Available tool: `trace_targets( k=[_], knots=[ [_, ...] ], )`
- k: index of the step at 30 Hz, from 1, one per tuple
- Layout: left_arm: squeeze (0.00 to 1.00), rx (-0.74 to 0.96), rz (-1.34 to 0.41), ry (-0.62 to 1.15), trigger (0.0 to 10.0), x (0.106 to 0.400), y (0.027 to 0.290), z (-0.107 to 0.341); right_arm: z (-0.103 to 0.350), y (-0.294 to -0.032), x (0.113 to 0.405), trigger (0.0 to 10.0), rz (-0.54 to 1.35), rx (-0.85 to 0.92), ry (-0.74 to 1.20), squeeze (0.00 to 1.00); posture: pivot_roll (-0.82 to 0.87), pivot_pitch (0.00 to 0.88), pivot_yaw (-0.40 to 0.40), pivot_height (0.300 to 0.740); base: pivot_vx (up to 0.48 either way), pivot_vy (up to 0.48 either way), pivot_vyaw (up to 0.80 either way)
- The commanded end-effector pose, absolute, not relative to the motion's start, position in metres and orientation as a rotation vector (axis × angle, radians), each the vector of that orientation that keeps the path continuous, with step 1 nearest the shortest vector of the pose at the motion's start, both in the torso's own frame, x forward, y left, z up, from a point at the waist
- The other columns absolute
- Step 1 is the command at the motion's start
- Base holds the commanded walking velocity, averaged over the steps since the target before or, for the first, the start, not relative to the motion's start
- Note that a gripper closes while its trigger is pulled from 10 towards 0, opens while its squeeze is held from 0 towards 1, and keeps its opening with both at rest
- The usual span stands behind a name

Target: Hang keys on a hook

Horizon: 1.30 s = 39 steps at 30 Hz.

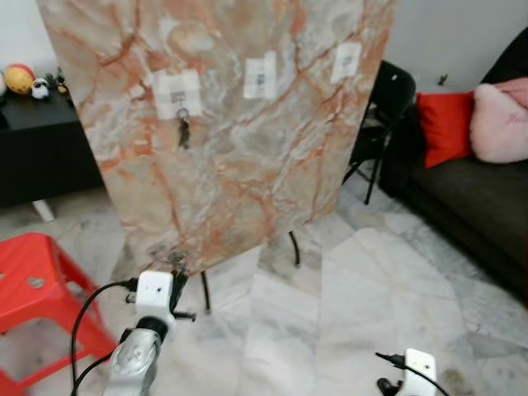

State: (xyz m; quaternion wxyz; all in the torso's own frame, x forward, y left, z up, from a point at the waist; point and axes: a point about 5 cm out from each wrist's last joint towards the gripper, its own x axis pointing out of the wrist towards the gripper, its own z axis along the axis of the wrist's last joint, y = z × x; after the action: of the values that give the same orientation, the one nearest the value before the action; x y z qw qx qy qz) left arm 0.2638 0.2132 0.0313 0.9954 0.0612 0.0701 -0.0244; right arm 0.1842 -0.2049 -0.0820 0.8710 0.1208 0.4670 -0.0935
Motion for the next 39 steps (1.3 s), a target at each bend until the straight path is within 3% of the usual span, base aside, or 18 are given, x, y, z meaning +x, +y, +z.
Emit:
trace_targets(
  k=[1, 22, 39],
  knots=[
    [0.00, 0.130, -0.070, 0.114, 10.0, 0.272, 0.209, 0.039, -0.078, -0.209, 0.190, 10.0, -0.215, 0.254, 0.959, 0.00, 0.09, 0.000, -0.038, 0.740, 0.000, 0.000, 0.00],
    [0.00, 0.102, -0.212, -0.039, 10.0, 0.295, 0.165, 0.073, -0.060, -0.219, 0.220, 10.0, -0.163, 0.169, 0.899, 0.00, 0.03, 0.000, -0.053, 0.740, 0.000, 0.000, 0.00],
    [0.00, 0.123, -0.246, -0.109, 10.0, 0.275, 0.154, 0.091, -0.057, -0.231, 0.219, 10.0, -0.219, 0.207, 0.891, 0.00, 0.07, 0.000, -0.061, 0.740, 0.000, 0.000, 0.00]
  ],
)
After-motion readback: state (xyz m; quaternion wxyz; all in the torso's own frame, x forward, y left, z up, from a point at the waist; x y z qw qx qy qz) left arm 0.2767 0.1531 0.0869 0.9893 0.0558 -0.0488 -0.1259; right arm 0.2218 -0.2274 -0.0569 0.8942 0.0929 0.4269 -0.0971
